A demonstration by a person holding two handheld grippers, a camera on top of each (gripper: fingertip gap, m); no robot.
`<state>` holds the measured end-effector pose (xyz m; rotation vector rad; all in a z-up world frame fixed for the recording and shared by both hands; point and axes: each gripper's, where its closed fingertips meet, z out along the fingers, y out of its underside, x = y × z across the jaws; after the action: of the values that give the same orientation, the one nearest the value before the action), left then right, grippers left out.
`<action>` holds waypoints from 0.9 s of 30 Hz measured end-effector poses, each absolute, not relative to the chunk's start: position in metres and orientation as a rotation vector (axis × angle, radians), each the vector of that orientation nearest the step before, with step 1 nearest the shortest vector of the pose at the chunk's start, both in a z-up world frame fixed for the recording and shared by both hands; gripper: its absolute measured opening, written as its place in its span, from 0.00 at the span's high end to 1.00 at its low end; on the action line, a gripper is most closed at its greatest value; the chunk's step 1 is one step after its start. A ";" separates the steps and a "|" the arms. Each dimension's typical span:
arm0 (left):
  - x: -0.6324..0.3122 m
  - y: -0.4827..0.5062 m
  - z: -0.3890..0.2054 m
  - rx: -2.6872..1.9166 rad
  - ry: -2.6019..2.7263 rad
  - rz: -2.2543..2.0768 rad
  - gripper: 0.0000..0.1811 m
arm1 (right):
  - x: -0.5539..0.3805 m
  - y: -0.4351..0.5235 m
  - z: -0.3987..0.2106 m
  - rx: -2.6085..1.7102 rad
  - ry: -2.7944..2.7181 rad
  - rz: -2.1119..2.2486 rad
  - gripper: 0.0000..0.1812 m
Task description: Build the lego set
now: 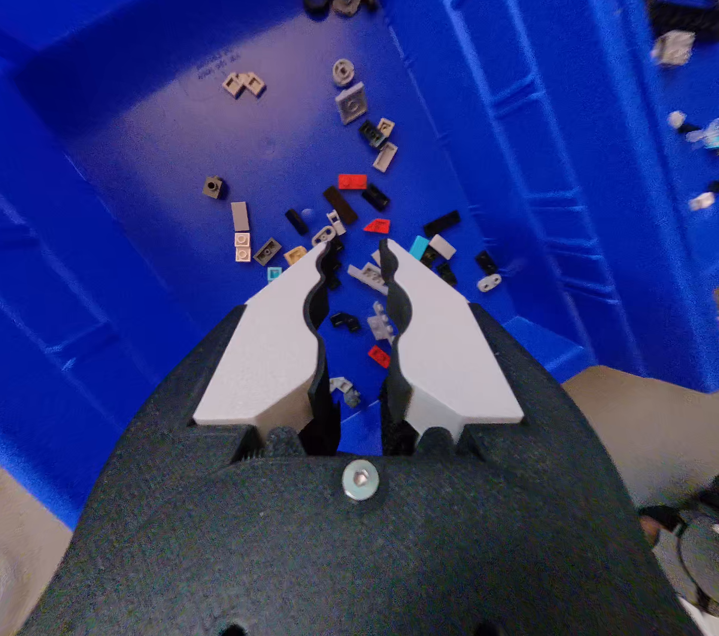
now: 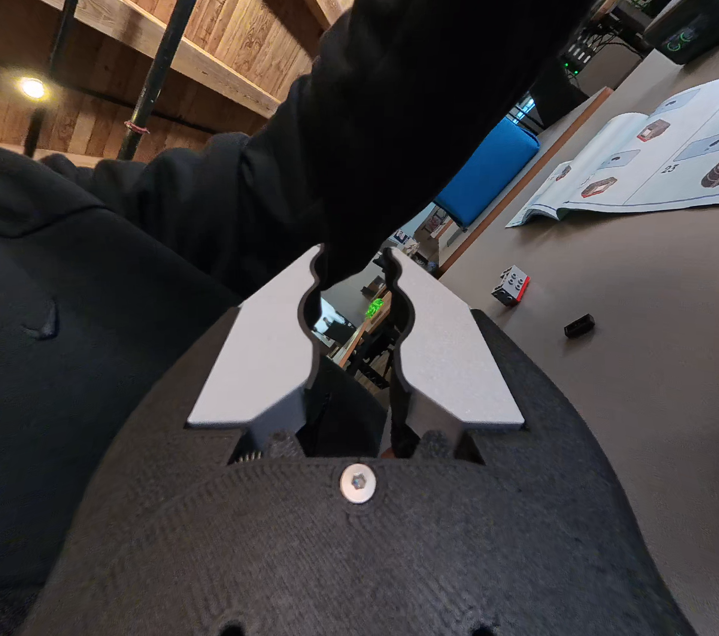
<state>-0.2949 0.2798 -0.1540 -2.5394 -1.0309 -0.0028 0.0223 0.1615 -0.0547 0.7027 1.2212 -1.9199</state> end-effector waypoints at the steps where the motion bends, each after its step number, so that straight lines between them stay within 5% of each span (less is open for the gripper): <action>1: -0.296 0.277 -0.158 -2.556 -1.039 0.003 0.86 | 0.022 0.163 -0.055 0.705 1.215 -1.919 0.84; 27: -0.302 0.260 -0.183 -2.583 -1.161 0.054 0.88 | 0.011 0.175 -0.055 0.754 1.132 -1.909 0.84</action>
<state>-0.3019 0.2601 -0.1832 -2.5834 -1.1614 0.0545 0.0113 0.1750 -0.0550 0.7541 1.1320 -1.9092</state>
